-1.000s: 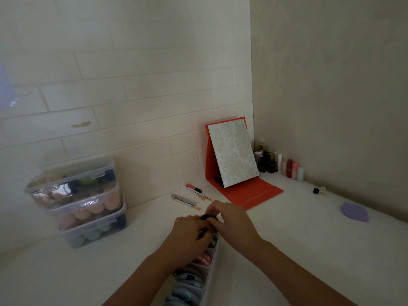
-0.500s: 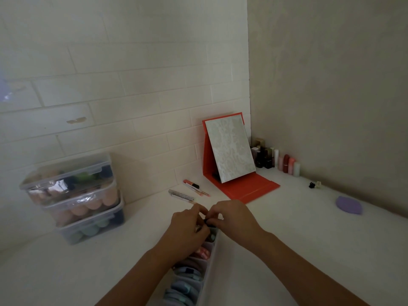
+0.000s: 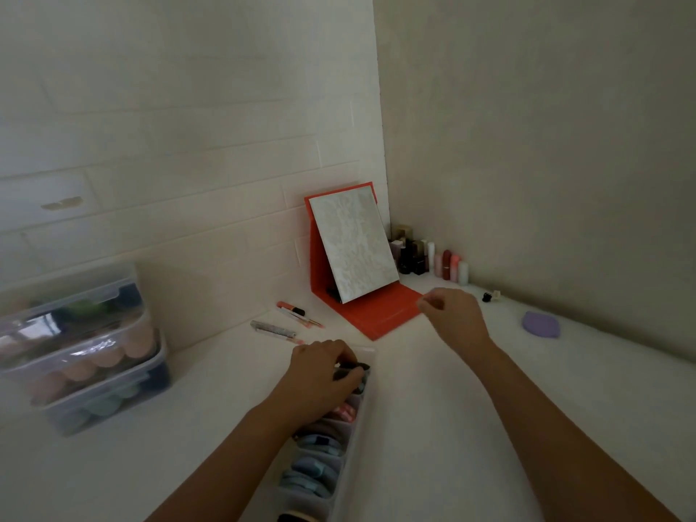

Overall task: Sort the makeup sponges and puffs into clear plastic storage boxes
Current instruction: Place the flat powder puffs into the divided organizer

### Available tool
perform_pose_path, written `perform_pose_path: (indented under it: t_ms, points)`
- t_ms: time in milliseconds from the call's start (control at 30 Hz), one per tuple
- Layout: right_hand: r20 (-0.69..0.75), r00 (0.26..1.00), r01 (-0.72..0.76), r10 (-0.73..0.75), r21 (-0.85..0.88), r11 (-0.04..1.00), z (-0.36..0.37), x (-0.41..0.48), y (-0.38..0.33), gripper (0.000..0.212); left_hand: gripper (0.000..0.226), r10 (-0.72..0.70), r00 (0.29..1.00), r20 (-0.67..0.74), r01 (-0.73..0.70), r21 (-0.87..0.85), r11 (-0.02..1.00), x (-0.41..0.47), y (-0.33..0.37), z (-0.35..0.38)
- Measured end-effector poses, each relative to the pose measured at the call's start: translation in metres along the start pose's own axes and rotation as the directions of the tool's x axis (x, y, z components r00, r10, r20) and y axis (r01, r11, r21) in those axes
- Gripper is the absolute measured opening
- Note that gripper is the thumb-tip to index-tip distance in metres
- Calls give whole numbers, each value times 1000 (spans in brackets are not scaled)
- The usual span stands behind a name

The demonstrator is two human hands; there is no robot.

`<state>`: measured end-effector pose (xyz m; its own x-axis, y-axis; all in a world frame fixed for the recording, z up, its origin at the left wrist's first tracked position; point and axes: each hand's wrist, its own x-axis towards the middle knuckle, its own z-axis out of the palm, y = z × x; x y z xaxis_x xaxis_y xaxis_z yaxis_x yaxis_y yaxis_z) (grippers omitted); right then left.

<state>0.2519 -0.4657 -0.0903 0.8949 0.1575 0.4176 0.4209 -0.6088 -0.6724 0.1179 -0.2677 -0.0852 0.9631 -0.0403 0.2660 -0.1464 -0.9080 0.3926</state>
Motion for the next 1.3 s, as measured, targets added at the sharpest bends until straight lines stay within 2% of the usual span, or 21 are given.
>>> perform_pose_path:
  t_ms: [67,133,233,300,333,533,667,767,833,933,1067,1300]
  points:
    - [-177,978,-128,112,-82,988,-8,9,32,19,35,15,1000,24,-15,1,1000,7,3,5]
    - [-282,939,-256,196,-193,947,-18,16,60,27,38,33,999,39,-33,15,999,13,5,8]
    - [-273,880,-467,388,-353,811,-27,19,88,45,31,56,997,44,-58,63,996,21,8,11]
    - [-245,816,-577,523,-344,740,-28,16,95,55,30,55,997,56,-59,81,995,24,9,13]
    - [-229,807,-590,544,-342,731,-27,14,98,57,28,53,996,69,-60,92,994,25,9,14]
    - [-178,896,-445,408,-347,826,-22,15,95,32,27,43,993,113,-61,156,986,26,7,16]
    - [-237,901,-418,363,-253,872,-24,17,74,26,38,23,991,130,-44,158,987,27,8,17]
    - [-251,942,-257,222,-114,960,-28,14,51,23,21,48,992,120,-69,170,983,28,8,16]
    - [-235,966,-104,106,21,994,-29,8,24,20,28,53,991,123,-73,164,984,27,9,16]
    - [-135,985,121,-105,116,986,-21,1,-16,19,34,67,992,111,-83,144,986,27,10,15]
    - [148,963,184,-224,246,952,-1,-12,-41,18,37,91,991,101,-105,143,984,26,10,14]
    - [208,927,293,-312,119,949,7,-18,-50,20,32,44,992,117,-61,150,987,26,8,16]
